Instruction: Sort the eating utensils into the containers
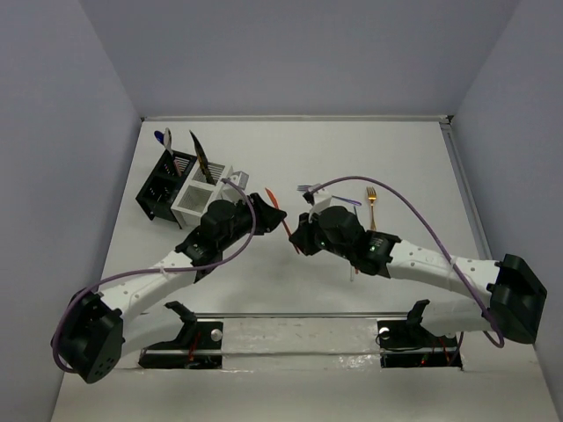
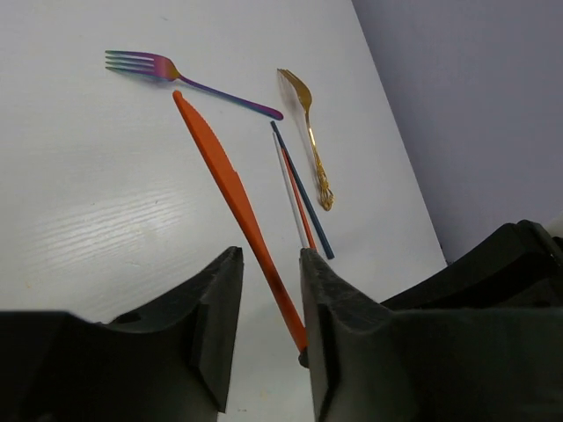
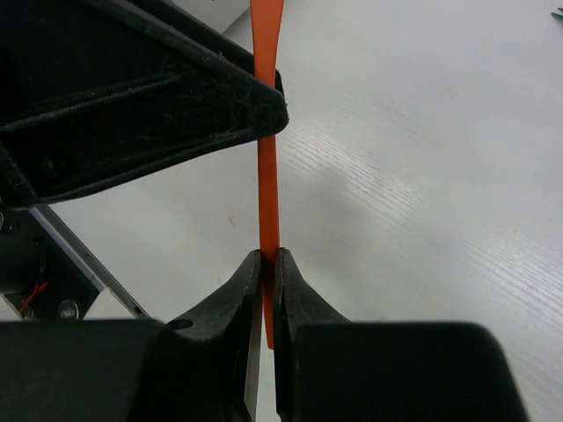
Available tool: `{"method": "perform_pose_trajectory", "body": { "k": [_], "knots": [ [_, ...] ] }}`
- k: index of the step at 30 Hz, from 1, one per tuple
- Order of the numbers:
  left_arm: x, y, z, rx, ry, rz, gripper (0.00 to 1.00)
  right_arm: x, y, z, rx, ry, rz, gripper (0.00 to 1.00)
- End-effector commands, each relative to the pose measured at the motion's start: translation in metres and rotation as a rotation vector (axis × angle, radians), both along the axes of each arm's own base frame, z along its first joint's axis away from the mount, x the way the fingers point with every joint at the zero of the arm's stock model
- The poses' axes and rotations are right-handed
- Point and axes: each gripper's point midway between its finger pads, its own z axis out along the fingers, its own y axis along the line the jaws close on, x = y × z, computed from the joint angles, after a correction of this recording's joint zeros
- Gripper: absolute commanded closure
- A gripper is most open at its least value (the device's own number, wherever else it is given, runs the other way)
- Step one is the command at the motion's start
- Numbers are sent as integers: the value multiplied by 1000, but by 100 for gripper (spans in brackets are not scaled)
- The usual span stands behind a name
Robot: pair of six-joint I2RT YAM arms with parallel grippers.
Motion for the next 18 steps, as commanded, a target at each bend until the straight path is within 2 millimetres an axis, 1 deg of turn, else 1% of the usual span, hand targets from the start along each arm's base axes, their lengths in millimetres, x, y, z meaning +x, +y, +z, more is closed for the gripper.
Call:
{"method": "perform_pose_trajectory", "body": {
  "k": [1, 3, 4, 5, 6, 9, 10, 11, 12, 13, 14, 15, 16, 17, 18],
  "knots": [
    [15, -6, 35, -54, -101, 28, 74, 4, 10, 27, 74, -60, -3, 100],
    [13, -12, 34, -55, -100, 6, 81, 1, 12, 25, 72, -58, 7, 100],
    [14, -13, 33, -51, -94, 3, 93, 1, 12, 24, 71, -59, 5, 100],
    [11, -16, 33, -49, -93, -9, 98, 1, 12, 24, 71, -59, 5, 100],
    [13, -16, 31, -40, -86, -1, 100, 1, 11, 24, 73, -61, 2, 100],
    [16, -10, 31, -23, -88, 31, 100, 2, 8, 25, 81, -68, -12, 100],
    [17, -9, 37, -26, -99, 41, 100, 2, 7, 25, 81, -70, -15, 96],
    [18, -8, 39, -24, -103, 48, 100, 3, 4, 25, 78, -73, -31, 90],
    [21, -5, 38, -7, -104, 69, 100, 3, 1, 23, 74, -72, -39, 71],
    [25, -3, 46, -6, -119, 84, 100, 3, -1, 28, 87, -80, -47, 62],
    [27, -2, 48, 1, -124, 95, 100, 2, -3, 30, 97, -86, -51, 55],
    [33, 4, 48, 19, -132, 138, 100, 2, -5, 32, 106, -89, -54, 43],
    [35, 3, 55, 12, -139, 139, 100, -1, -10, 37, 125, -98, -58, 37],
    [41, 7, 58, 30, -153, 175, 100, -3, -12, 38, 135, -99, -60, 31],
    [47, 14, 58, 58, -161, 216, 100, -4, -16, 41, 142, -104, -63, 22]
  ]
}}
